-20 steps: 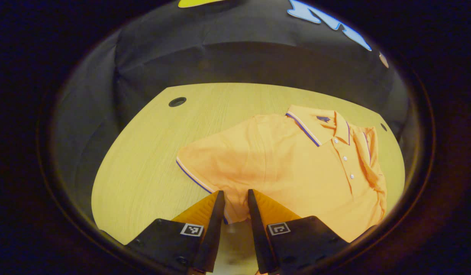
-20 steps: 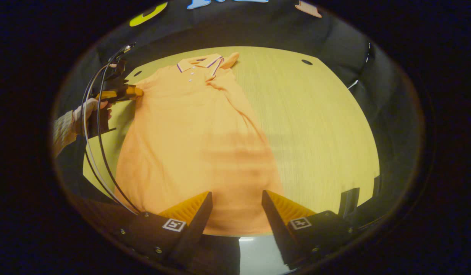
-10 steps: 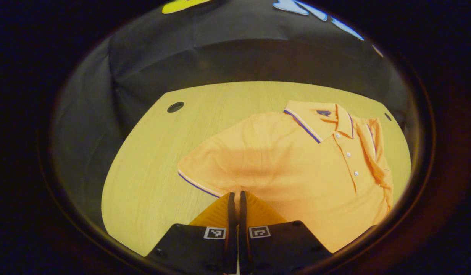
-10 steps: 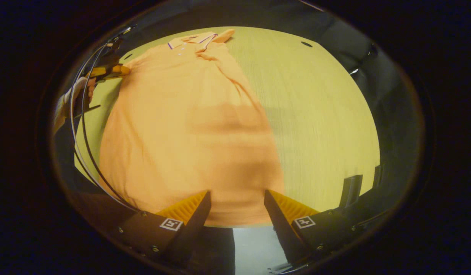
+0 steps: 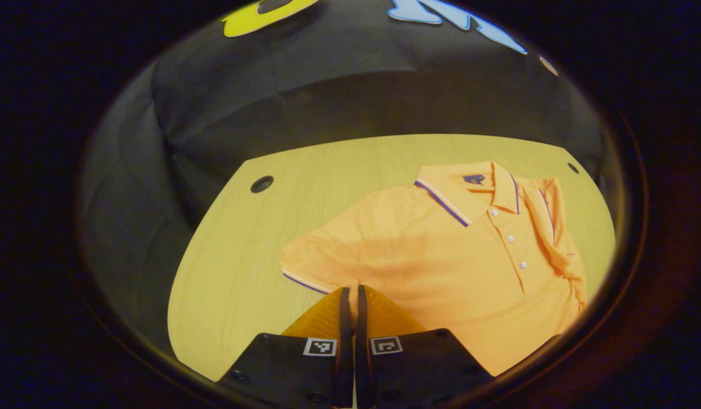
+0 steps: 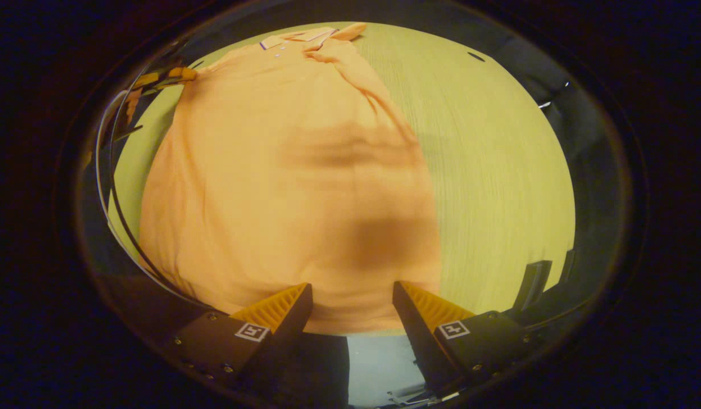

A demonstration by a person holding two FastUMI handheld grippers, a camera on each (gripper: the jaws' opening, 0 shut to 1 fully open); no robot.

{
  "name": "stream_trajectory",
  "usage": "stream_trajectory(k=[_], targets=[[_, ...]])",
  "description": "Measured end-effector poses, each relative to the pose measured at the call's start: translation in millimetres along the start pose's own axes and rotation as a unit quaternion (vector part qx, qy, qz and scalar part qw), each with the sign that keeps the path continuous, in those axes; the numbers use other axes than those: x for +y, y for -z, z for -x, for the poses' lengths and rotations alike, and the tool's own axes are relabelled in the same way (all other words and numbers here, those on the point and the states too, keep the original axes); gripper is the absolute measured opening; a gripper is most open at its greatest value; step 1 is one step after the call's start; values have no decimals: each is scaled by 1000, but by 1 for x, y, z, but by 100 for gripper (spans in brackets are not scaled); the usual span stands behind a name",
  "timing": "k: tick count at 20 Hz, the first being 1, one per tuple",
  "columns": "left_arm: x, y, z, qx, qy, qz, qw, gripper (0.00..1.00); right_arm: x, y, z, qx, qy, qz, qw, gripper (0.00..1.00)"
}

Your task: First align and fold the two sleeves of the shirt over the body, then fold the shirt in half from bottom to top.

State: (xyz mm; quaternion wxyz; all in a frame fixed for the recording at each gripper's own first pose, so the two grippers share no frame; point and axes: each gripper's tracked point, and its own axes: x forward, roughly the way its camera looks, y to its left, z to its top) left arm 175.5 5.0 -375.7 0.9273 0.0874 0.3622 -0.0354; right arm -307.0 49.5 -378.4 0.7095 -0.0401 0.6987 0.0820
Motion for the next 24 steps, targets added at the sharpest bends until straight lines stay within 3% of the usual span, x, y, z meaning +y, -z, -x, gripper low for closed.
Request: stream_trajectory(k=[4, 12, 16, 20, 22, 24], targets=[[-28, -37, 8, -40, 16, -42, 998, 7, 0, -1, 0, 2, -1, 1, 1000, 92], [-137, -79, 26, -84, 86, -122, 985, 8, 1, -1, 0, 3, -1, -2, 1000, 92], [-190, -74, 34, -78, 124, -145, 978, 8, 1, -1, -1, 1, -2, -2, 1000, 92], [-224, -39, 27, -38, 161, -173, 971, 8, 1, -2, -1, 1, -4, 1, 1000, 93], [-233, -22, 33, -14, 182, -155, 971, 21, 0, -2, -1, 1, -5, 2, 1000, 93], [-224, -8, 36, 5, 183, -137, 974, 49, 0, -2, -1, 1, -6, 6, 1000, 93]])
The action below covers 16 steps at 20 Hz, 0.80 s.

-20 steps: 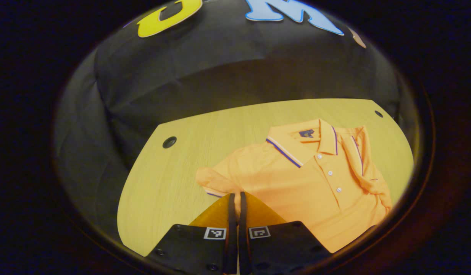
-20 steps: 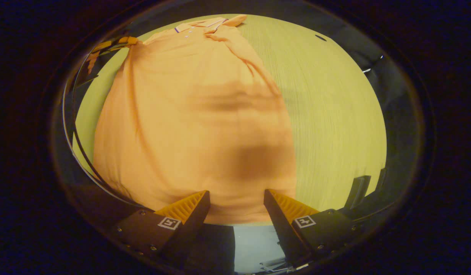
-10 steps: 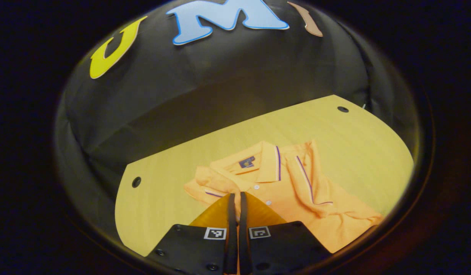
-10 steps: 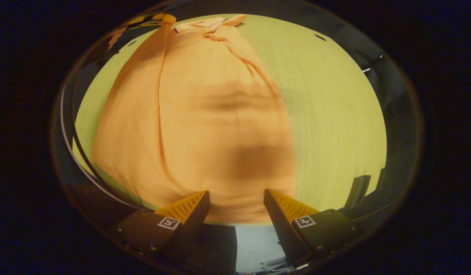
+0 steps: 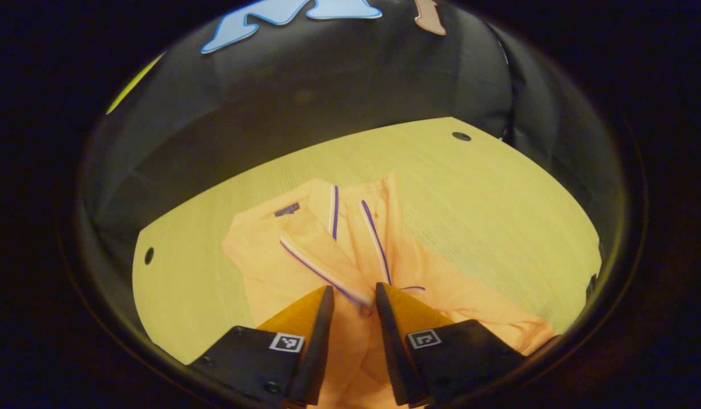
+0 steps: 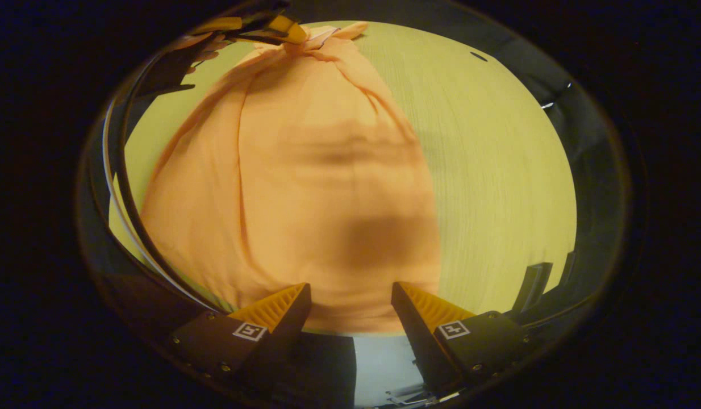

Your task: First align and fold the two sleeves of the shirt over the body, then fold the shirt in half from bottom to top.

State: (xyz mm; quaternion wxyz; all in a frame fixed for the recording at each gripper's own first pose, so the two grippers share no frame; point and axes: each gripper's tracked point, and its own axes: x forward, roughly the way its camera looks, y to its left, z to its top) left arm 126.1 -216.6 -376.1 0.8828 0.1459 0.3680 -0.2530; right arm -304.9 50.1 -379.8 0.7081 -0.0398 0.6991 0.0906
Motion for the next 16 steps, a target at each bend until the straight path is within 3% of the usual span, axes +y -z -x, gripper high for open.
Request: stream_trajectory(k=[2, 3, 4, 7, 10, 16], targets=[[12, 12, 7, 9, -7, 17, 1000, 82, 0, 0, 0, 2, -2, 3, 1000, 93], [17, 21, 11, 13, -10, 24, 1000, 80, -1, 0, 0, 3, -2, 5, 1000, 93], [23, 30, 17, 17, -13, 31, 999, 88, -1, 0, 0, 4, -3, 6, 1000, 93], [44, 62, 44, 28, -26, 47, 998, 80, -1, -1, 0, 10, -6, 7, 1000, 94], [56, 96, 74, 41, -35, 69, 996, 88, -1, -1, 0, 16, -7, 8, 1000, 94], [55, 175, 135, 78, -50, 86, 992, 88, -1, -1, 0, 25, -8, 9, 1000, 94]])
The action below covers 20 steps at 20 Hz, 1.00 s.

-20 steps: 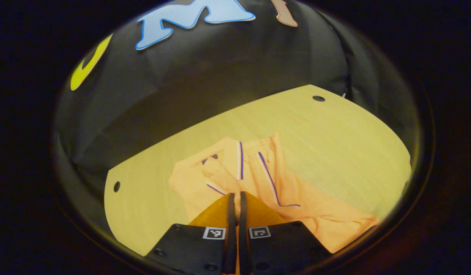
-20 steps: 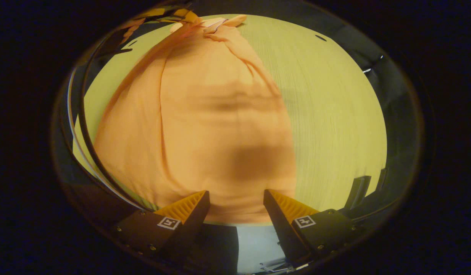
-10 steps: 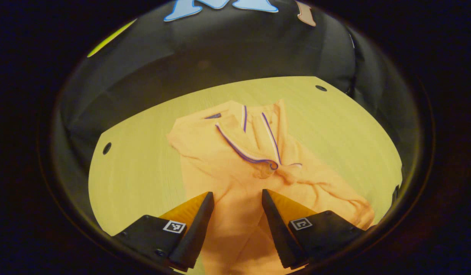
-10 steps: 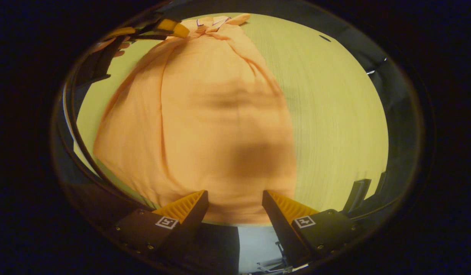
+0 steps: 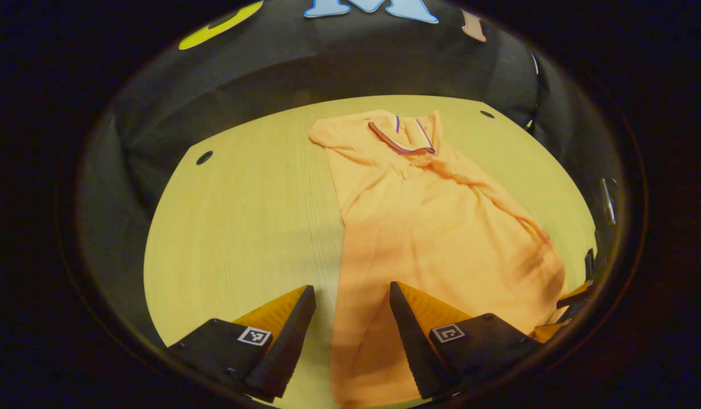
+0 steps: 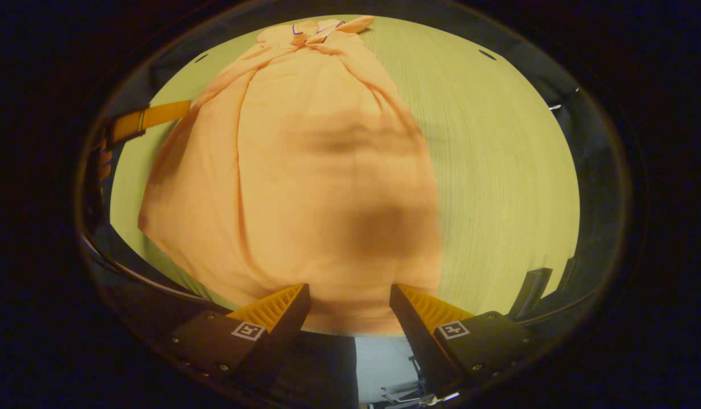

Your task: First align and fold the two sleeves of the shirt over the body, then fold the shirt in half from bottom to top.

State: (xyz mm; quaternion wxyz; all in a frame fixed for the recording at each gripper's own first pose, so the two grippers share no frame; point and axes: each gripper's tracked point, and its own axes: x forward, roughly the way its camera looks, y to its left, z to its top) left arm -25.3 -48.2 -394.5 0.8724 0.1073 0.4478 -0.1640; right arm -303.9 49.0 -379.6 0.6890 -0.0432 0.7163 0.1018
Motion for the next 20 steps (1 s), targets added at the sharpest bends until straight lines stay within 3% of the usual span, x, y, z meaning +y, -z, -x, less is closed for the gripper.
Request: stream_trajectory(k=[8, 15, 17, 20], targets=[[-14, 93, 43, 58, 2, -10, 998, 89, 0, 0, 0, 15, -1, 1, 1000, 94], [-18, 123, 40, 106, 4, -19, 994, 94, 0, -1, 0, 16, -1, 1, 1000, 94], [-20, 122, 40, 107, 7, -20, 994, 87, 0, -1, 1, 16, -1, 0, 1000, 94], [-21, 123, 38, 121, 14, -18, 992, 88, 0, -1, 0, 18, 0, -3, 1000, 94]])
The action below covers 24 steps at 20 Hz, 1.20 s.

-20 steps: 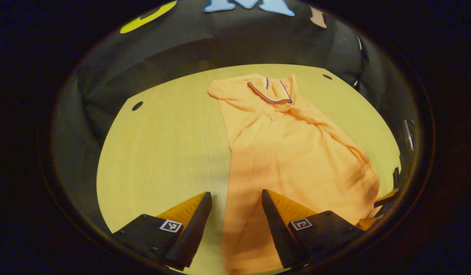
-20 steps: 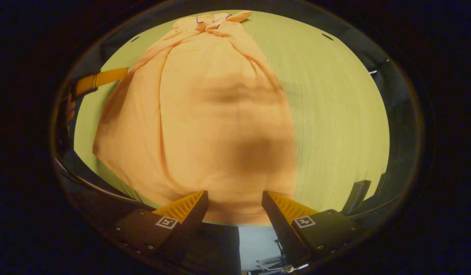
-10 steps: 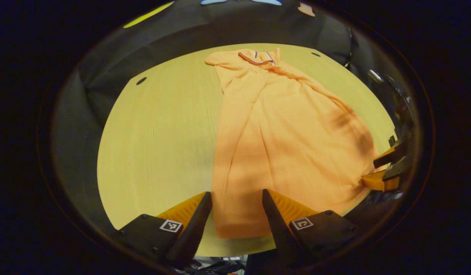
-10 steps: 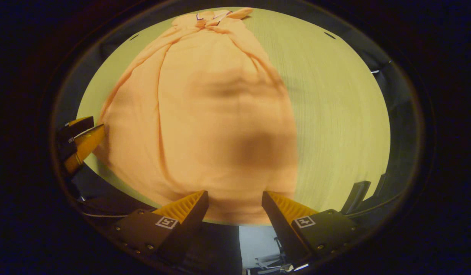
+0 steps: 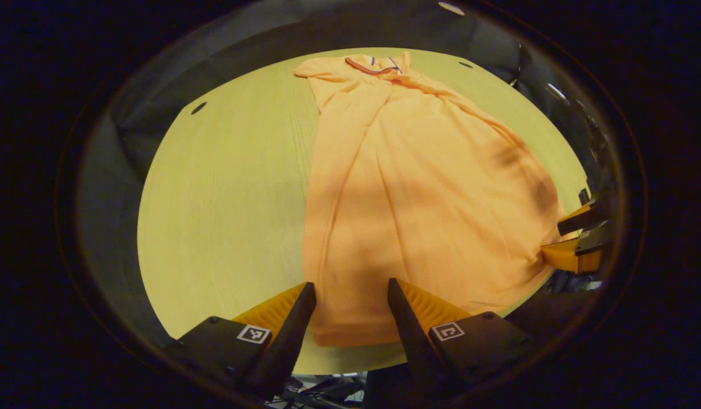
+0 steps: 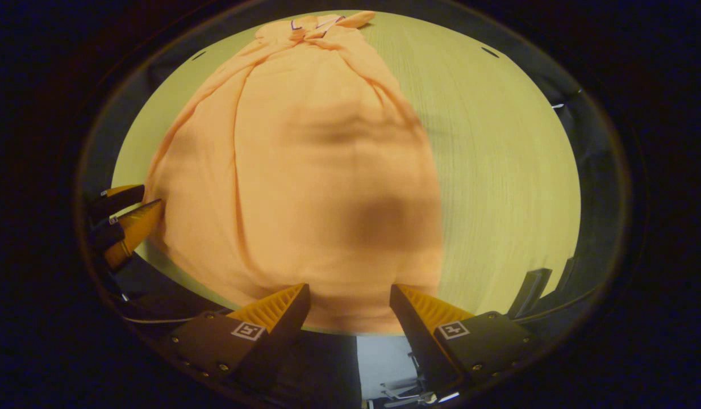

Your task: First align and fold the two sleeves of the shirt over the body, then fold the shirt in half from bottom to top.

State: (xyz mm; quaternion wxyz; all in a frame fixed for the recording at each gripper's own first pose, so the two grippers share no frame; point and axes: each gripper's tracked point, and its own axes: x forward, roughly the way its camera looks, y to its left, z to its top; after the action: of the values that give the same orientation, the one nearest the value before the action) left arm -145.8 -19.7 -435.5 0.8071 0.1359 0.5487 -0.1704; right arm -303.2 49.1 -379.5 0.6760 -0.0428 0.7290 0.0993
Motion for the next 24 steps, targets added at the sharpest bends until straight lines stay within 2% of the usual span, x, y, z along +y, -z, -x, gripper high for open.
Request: stream_trajectory(k=[3, 5, 6, 7, 9, 11, 12, 13, 14, 16, 19, 24], targets=[[0, 0, 0, 20, 11, 27, 999, 88, 0, -1, 0, 5, 1, -4, 1000, 94], [-5, 0, -1, 27, 13, 14, 999, 89, 0, -1, 0, 7, 2, -5, 1000, 94], [-8, -1, 0, 29, 15, 5, 999, 82, 0, 0, 0, 7, 2, -6, 1000, 94], [-12, -3, -3, 29, 18, -3, 999, 78, 0, -1, 0, 7, 2, -6, 1000, 94], [-18, -6, -5, 26, 25, -18, 999, 63, 1, -2, 1, 10, 2, -4, 1000, 94], [-17, -12, -7, 14, 22, -15, 1000, 37, 2, -4, 0, 5, 1, -2, 1000, 92], [-18, -11, -6, 17, 21, -14, 1000, 14, 2, -2, 1, 10, 1, 4, 1000, 72], [-18, -11, -4, 18, 22, -10, 1000, 14, 2, -5, 2, 8, -1, 7, 1000, 69], [-17, -12, -6, 18, 21, -9, 1000, 11, 5, -9, 1, -3, -5, -3, 1000, 53], [-18, -13, -5, 20, 16, -15, 1000, 8, 8, -10, 0, -1, -14, 1, 1000, 12], [-19, -13, -8, 19, 13, -23, 999, 7, 8, -11, 3, -11, -24, 5, 1000, 3], [-14, -20, -4, 5, 27, 20, 999, 6, 7, -19, 2, -26, -33, -4, 999, 0]])
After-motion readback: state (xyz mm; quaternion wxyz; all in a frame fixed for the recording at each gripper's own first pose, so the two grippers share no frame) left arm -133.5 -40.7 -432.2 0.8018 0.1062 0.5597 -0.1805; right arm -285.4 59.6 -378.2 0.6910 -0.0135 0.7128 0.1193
